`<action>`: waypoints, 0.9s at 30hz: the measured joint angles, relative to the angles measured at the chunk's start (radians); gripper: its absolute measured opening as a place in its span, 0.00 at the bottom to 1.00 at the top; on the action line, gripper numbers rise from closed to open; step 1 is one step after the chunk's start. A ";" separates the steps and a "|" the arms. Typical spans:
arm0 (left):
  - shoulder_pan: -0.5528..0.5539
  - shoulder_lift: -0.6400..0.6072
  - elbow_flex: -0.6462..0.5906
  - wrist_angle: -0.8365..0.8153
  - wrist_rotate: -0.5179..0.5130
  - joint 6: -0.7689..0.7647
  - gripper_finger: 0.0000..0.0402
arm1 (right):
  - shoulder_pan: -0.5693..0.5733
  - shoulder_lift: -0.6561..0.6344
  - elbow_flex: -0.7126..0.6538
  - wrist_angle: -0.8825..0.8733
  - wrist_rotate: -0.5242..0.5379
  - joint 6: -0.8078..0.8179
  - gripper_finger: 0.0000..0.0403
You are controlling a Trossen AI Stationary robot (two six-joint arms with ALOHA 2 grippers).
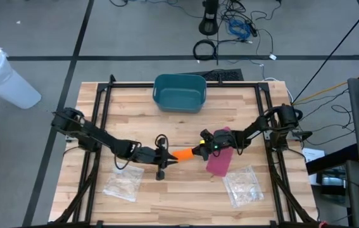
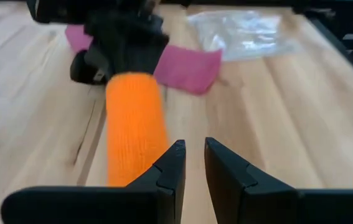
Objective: Roll bandage
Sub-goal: Roll the orange bandage
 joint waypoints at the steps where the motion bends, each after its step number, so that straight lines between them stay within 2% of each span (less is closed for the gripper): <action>1: 0.006 0.015 0.000 0.003 0.001 0.000 0.16 | 0.000 0.000 0.001 -0.001 -0.003 0.002 0.01; 10: 0.038 0.062 0.000 -0.006 0.012 -0.025 0.16 | -0.001 -0.001 0.054 -0.119 -0.052 -0.002 0.03; 15: 0.038 0.062 0.000 -0.018 0.011 -0.026 0.16 | -0.001 -0.010 0.059 -0.129 -0.090 0.028 0.13; 22: 0.043 0.062 0.000 -0.046 -0.001 -0.025 0.16 | 0.002 -0.067 0.055 -0.171 -0.229 0.127 0.30; 27: 0.056 0.062 0.001 -0.063 -0.002 -0.026 0.16 | -0.017 -0.166 0.056 -0.365 -0.241 0.109 0.32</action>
